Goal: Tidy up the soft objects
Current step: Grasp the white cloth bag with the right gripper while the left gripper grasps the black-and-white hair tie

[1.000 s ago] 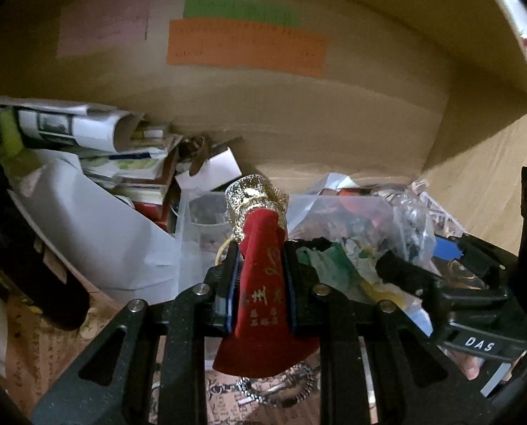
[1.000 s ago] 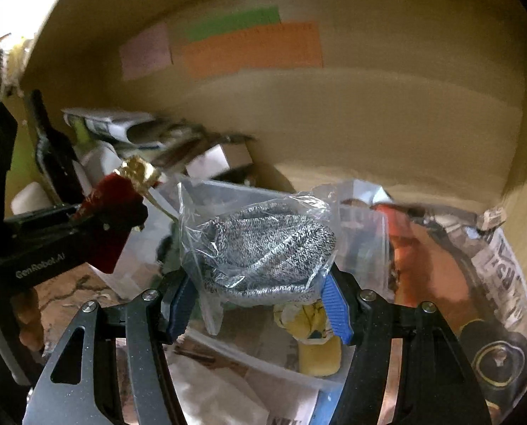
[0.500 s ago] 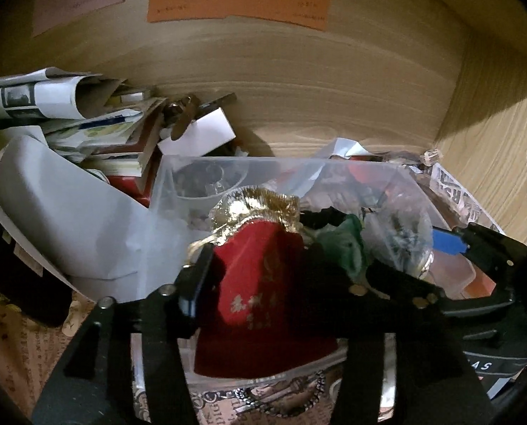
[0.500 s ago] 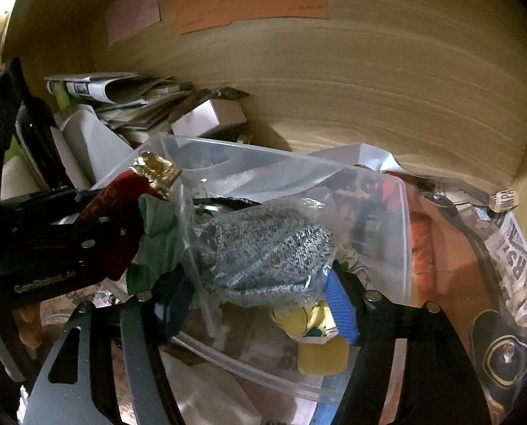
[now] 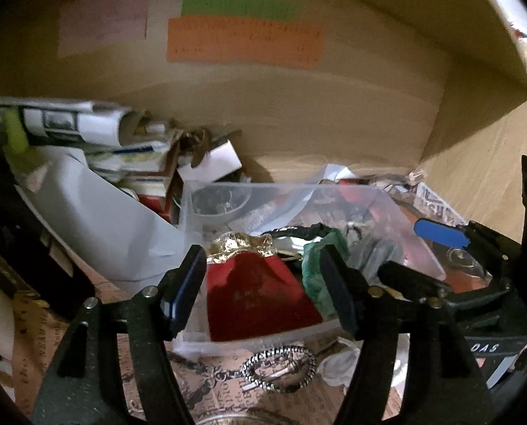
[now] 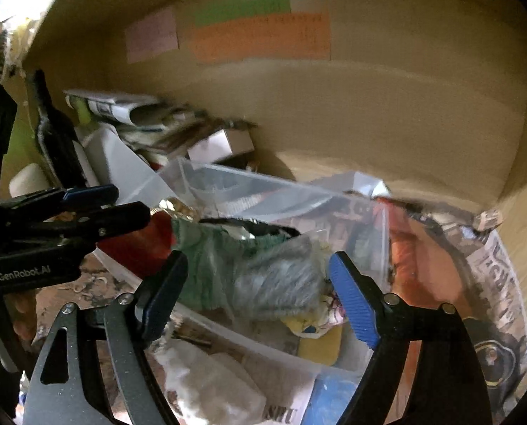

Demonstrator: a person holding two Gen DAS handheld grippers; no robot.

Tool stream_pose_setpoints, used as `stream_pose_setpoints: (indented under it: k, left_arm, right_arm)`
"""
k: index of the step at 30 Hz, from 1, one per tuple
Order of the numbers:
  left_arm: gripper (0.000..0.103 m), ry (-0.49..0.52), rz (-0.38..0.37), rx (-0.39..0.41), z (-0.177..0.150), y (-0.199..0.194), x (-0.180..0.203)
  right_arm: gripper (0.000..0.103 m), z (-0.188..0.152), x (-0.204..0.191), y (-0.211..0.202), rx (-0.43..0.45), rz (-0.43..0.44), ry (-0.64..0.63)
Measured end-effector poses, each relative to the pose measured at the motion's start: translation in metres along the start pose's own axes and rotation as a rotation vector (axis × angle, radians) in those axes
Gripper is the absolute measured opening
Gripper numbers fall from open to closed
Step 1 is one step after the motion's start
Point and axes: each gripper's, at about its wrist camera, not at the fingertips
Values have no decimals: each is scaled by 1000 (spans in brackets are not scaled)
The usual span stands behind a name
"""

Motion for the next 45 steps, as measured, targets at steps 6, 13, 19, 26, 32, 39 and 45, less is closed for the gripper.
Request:
stream_pose_setpoints:
  k: [6, 13, 19, 26, 32, 39, 45]
  left_arm:
    - [78, 32, 5, 69, -9, -39, 6]
    - [88, 54, 13, 82, -28, -60, 9]
    - [89, 46, 18, 13, -55, -52, 4]
    - [89, -10, 3, -102, -86, -28, -9]
    - [89, -55, -13, -180, -98, -6, -14]
    - [89, -30, -21, -229, -97, 14, -3]
    - [89, 9, -17, -284, -95, 33, 9]
  right_arm:
    - [85, -1, -8, -39, 86, 2, -17]
    - [87, -18, -16, -57, 103, 6, -14]
    - [88, -49, -21, -40, 24, 31, 22]
    - [87, -77, -22, -1, -122, 56, 48]
    - [61, -82, -24, 12, -171, 79, 44]
    - [32, -86, -33, 10, -164, 89, 10]
    - [29, -87, -19, -10, -104, 79, 66]
Point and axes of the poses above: each gripper's, at about its wrist camera, not at the fingertips, and y roughly the way its jaws point, x to its right, z to its top, and after that the axes turned 6 degrees about -z, right-handed
